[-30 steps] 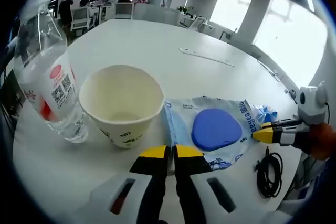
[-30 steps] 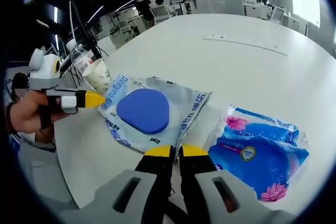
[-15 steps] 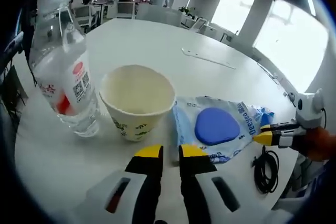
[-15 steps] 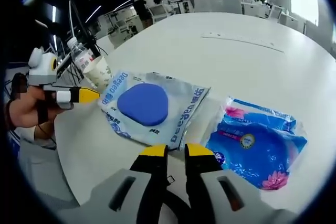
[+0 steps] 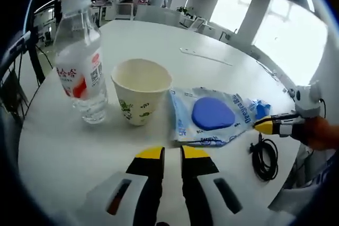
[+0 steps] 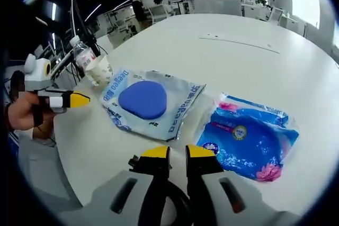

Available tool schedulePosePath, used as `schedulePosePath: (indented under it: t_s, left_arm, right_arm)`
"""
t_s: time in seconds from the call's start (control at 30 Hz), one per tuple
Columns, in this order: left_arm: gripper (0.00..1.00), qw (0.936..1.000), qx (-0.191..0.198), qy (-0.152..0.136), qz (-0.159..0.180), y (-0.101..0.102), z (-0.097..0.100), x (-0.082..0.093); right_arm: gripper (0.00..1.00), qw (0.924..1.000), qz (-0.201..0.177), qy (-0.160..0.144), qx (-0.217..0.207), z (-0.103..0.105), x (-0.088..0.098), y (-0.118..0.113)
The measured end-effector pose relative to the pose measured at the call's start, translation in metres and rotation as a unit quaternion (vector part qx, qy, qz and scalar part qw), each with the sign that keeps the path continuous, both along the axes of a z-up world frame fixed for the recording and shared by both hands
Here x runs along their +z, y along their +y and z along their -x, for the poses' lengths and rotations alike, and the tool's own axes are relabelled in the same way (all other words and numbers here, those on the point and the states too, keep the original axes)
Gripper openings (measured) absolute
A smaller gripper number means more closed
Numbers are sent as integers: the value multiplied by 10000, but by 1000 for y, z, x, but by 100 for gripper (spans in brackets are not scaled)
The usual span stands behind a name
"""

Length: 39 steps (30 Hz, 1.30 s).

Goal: Arrange the tabletop items into an orderly group along one side of the table until the central work area is clear of visible clutter.

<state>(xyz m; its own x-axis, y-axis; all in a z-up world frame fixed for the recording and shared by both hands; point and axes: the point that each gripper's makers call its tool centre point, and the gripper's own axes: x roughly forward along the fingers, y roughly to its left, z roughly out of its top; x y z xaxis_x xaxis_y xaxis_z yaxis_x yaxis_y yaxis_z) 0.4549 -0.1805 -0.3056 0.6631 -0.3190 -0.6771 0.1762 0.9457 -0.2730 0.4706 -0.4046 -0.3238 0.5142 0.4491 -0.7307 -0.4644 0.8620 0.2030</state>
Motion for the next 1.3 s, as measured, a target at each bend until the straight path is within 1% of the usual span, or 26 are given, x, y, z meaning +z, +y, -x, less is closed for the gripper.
schedulePosePath:
  t_s: [0.23,0.37,0.53,0.77,1.03,1.17,1.3]
  left_arm:
    - [9,9999,-20,-92,-67,9,16,9]
    - [9,9999,-11,-124,-95,15,21,11]
    - [9,9998,-11,-139,-147,22,32,12]
    - [10,9997,-35,-158,-191,27,44,16]
    - [10,9993,-178,-198,-271,26,57,21]
    - [11,9985,-320,-234,-364,26,62,24]
    - [11,9982,-364,-260,-396,30,66,28]
  right_arm:
    - [9,10000,13,-57,-8,9,5,-1]
    - [9,10000,19,-78,22,13,6,1]
    - [9,10000,27,-85,24,18,6,0]
    - [9,9999,31,-117,46,22,8,-1]
    - [9,9998,18,-197,-24,28,16,-8]
    - [9,9997,23,-214,-124,32,16,-17]
    - [9,9994,40,-233,-240,39,18,-26]
